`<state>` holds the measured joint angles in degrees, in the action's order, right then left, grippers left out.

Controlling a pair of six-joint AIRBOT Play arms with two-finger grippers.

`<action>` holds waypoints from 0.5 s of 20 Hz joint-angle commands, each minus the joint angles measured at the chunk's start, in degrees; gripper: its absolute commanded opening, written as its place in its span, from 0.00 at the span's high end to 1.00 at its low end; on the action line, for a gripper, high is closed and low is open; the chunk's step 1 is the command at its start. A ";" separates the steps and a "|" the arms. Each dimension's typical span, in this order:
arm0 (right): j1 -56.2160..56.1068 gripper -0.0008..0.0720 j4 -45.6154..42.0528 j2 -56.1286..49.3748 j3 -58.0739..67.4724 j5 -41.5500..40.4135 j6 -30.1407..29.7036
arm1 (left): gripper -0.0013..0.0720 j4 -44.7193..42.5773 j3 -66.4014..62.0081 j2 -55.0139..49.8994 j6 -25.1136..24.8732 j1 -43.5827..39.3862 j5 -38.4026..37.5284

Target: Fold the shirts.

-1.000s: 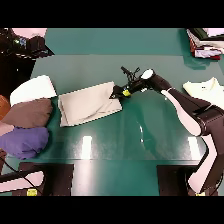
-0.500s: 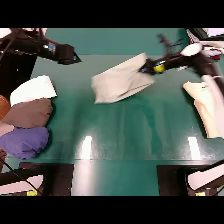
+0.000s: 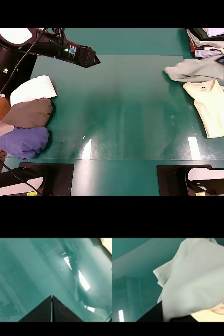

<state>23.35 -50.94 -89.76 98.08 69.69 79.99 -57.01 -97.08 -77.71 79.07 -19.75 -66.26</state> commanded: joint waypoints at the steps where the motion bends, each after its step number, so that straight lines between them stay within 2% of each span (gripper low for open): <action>1: 6.82 0.97 0.33 0.50 0.07 -0.96 1.01 | 0.95 -0.04 0.00 -0.02 -0.02 -0.74 1.46; 10: 7.13 0.97 -0.26 7.54 0.09 -5.01 2.43 | 0.95 -0.02 0.00 -0.02 0.00 -0.74 1.05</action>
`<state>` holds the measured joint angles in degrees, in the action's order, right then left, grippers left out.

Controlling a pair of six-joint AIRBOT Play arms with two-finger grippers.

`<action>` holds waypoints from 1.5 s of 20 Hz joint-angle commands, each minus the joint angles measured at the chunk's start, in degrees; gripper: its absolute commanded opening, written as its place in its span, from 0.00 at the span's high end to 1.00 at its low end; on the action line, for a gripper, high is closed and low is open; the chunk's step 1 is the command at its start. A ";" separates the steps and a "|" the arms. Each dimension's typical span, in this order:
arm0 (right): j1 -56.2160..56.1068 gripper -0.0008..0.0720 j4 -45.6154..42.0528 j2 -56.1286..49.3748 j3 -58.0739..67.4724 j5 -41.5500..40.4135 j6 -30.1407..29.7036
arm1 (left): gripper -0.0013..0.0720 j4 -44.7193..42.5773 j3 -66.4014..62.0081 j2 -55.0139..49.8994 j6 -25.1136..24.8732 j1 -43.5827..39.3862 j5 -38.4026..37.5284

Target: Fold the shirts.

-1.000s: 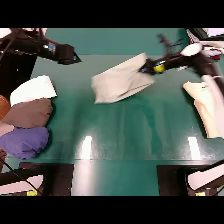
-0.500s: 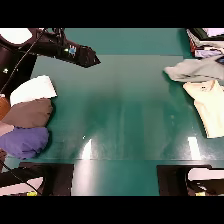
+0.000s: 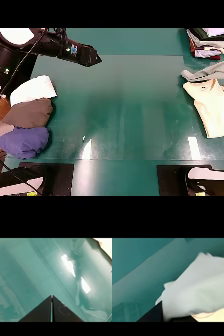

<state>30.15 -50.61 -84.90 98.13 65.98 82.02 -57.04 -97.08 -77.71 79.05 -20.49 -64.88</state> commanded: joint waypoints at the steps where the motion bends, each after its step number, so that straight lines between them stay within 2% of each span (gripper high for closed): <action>1: 0.33 0.97 -0.55 3.72 0.04 -0.83 0.22 | 0.95 0.02 0.00 -0.02 0.02 0.00 -0.63; 7: 0.31 0.96 -3.28 7.52 0.02 6.71 -0.11 | 0.95 -0.02 0.00 -0.02 -0.02 0.00 -2.16; 16: 0.33 0.96 -29.86 9.40 -0.04 27.63 6.62 | 0.95 -0.04 0.00 -0.02 -1.53 0.00 -3.21; 17: 0.33 0.86 -32.65 9.40 -0.04 29.40 7.06 | 0.95 -0.04 0.00 -0.02 -1.55 0.00 -3.21; 18: 0.33 0.64 -34.99 9.40 -0.04 31.02 7.13 | 0.95 -0.02 0.00 -0.02 -1.55 0.00 -3.19; 19: 0.33 0.50 -36.61 9.40 -0.04 32.74 7.13 | 0.95 -0.04 0.00 -0.02 -1.55 0.00 -3.19; 21: 0.33 0.41 -37.97 9.40 -0.04 34.95 7.13 | 0.95 -0.04 0.00 -0.02 -1.55 0.00 -3.19; 22: 0.33 0.30 -37.97 9.40 -0.04 35.45 7.13 | 0.95 -0.04 0.00 -0.02 -1.55 0.00 -3.21; 23: 0.33 0.26 -37.94 9.40 -0.04 35.78 7.13 | 0.95 -0.04 0.00 -0.02 -1.55 0.00 -3.21; 25: 0.26 0.26 -37.13 9.40 -0.02 35.78 7.19 | 0.95 -0.02 0.00 -0.02 -1.55 0.00 -3.21; 30: -5.77 0.26 -23.80 9.40 -0.02 35.69 7.96 | 0.95 0.00 0.00 -0.02 -1.51 0.00 -3.13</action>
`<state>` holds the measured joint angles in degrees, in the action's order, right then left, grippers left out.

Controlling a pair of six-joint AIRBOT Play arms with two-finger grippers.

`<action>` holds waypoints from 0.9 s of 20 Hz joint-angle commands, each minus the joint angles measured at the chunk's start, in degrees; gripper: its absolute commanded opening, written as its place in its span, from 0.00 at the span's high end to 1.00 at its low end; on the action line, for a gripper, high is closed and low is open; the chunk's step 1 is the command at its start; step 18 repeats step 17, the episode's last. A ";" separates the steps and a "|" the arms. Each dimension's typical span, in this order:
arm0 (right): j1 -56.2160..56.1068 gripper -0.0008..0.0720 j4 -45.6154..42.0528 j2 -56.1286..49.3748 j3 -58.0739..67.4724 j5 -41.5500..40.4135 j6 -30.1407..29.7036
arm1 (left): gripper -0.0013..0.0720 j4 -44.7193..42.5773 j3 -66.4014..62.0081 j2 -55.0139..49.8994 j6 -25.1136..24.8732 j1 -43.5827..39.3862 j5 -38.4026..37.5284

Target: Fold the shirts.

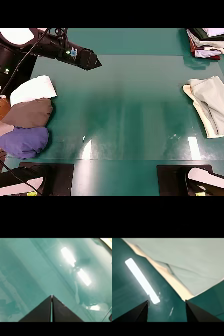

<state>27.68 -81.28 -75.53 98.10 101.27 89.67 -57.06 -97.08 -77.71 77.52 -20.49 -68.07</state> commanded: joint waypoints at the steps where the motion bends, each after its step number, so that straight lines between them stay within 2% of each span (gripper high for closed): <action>1: -6.27 0.27 8.63 0.02 0.00 -0.17 0.31 | 0.95 0.09 0.00 0.00 0.04 0.00 0.04; 3: -13.40 0.32 9.31 0.02 0.00 -1.51 0.24 | 0.95 0.28 0.00 0.00 0.04 0.00 0.22; 4: -17.29 0.41 9.29 0.02 0.00 -2.51 -0.28 | 0.95 0.33 0.00 0.00 0.04 0.02 0.35; 6: -24.00 0.42 9.27 0.02 0.00 -4.81 -2.45 | 0.95 0.46 0.00 0.00 0.04 0.00 1.05; 7: -27.23 0.56 9.25 0.02 0.00 -5.84 -3.45 | 0.95 0.48 0.00 0.00 0.04 0.02 1.73; 8: -29.81 0.79 9.22 0.02 0.00 -6.71 -4.70 | 0.95 0.46 0.00 0.00 0.04 0.00 2.36; 9: -32.20 0.97 9.22 0.02 0.00 -7.63 -5.66 | 0.95 0.48 0.00 0.00 0.04 0.02 3.17; 13: -36.87 0.96 9.25 0.02 0.00 -9.01 -5.84 | 0.95 0.48 0.00 0.00 0.04 0.00 5.62; 18: -37.09 0.96 9.27 0.02 0.00 -8.72 -5.81 | 0.95 0.48 0.00 0.00 0.04 0.02 6.86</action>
